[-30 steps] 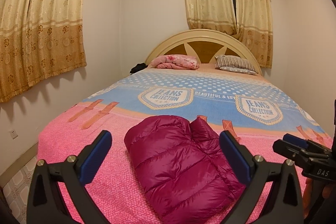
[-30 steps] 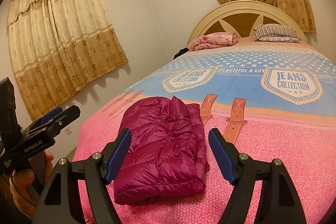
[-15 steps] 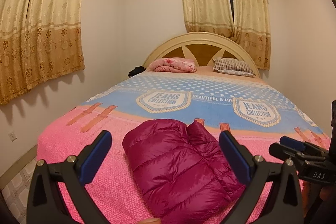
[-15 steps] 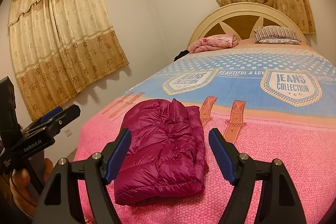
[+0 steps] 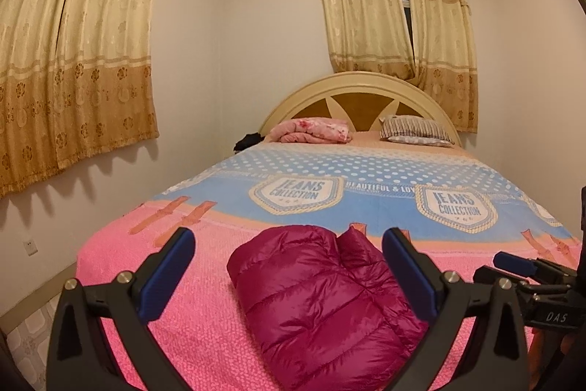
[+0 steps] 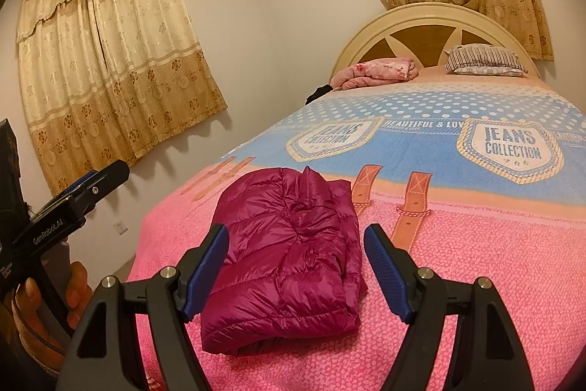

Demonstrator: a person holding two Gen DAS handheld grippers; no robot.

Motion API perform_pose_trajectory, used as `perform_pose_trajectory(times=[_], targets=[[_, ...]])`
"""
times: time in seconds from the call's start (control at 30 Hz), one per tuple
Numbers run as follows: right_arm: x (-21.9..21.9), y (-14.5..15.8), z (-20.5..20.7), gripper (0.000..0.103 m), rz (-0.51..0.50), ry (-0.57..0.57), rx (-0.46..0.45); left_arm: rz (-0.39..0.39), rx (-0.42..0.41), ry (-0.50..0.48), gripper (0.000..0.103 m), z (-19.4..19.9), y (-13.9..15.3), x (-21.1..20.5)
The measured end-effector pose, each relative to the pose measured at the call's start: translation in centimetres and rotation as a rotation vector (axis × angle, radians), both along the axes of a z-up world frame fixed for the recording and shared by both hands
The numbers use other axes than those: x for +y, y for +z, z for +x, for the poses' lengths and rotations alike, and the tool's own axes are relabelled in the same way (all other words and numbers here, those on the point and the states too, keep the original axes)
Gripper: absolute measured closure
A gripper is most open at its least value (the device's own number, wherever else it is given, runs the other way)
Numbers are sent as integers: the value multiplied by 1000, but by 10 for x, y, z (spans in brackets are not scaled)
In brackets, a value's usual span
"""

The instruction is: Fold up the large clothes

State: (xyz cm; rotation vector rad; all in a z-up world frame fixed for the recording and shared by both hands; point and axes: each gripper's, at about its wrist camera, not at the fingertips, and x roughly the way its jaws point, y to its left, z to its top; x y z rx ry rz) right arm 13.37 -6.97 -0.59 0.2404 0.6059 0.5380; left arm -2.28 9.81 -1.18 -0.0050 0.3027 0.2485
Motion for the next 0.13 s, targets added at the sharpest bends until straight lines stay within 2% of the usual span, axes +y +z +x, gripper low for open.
perform_pose_trajectory(times=[0.13], targets=[[-2, -2, -1, 26, 2, -4, 3, 12, -3, -11, 0, 0, 0, -4]])
